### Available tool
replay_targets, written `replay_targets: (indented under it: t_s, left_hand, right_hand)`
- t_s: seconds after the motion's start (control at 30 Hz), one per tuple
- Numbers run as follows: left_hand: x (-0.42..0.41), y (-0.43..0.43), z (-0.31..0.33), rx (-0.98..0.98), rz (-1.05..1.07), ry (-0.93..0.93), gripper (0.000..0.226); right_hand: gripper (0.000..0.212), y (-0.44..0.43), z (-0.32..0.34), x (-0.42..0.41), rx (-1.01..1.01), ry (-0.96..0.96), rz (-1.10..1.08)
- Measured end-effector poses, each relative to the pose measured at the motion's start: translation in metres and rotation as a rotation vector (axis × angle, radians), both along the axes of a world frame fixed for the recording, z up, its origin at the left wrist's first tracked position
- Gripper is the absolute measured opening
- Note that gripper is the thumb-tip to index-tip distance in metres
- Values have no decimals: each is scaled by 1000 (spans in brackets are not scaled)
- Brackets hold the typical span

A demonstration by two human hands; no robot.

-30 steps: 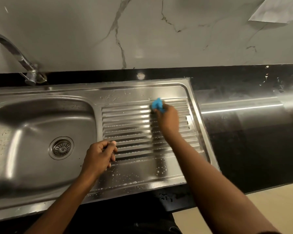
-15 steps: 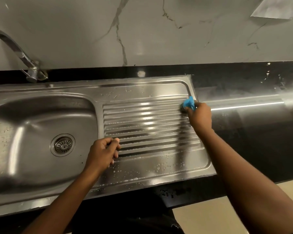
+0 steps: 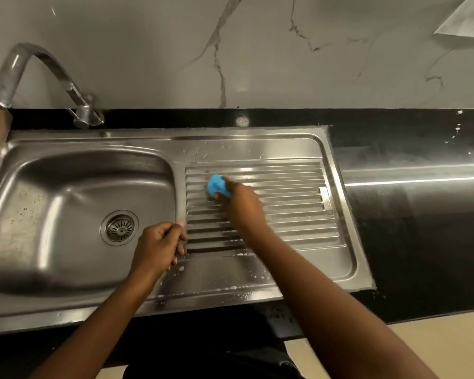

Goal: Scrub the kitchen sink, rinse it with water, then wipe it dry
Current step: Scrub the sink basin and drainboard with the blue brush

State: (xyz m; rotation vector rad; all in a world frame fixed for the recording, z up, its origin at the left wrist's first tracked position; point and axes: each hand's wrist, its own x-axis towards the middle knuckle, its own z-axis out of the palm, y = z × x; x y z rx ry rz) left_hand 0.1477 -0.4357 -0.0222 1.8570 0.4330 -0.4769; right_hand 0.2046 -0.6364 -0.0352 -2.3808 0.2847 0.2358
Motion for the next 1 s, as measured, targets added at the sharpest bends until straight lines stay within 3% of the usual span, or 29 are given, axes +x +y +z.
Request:
replay_targets:
  t_s: [0.27, 0.4, 0.57, 0.73, 0.9, 1.0]
  left_hand:
    - [-3, -2, 4, -7, -65, -4, 37]
    - [-10, 10, 4, -17, -36, -2, 35]
    - [-17, 21, 2, -10, -14, 12, 36]
    - [-16, 22, 9, 16, -4, 18, 36]
    - [-15, 24, 12, 6, 2, 20, 36]
    - [-13, 26, 10, -11, 0, 17, 36]
  right_hand:
    - [36, -171, 21, -34, -92, -4, -429]
    - [28, -163, 23, -30, -47, -16, -545]
    - [13, -45, 10, -18, 60, -56, -328]
    - [44, 59, 7, 8, 36, -62, -6]
    - [48, 75, 10, 34, -65, -66, 112]
    - [47, 50, 8, 29, -29, -70, 44]
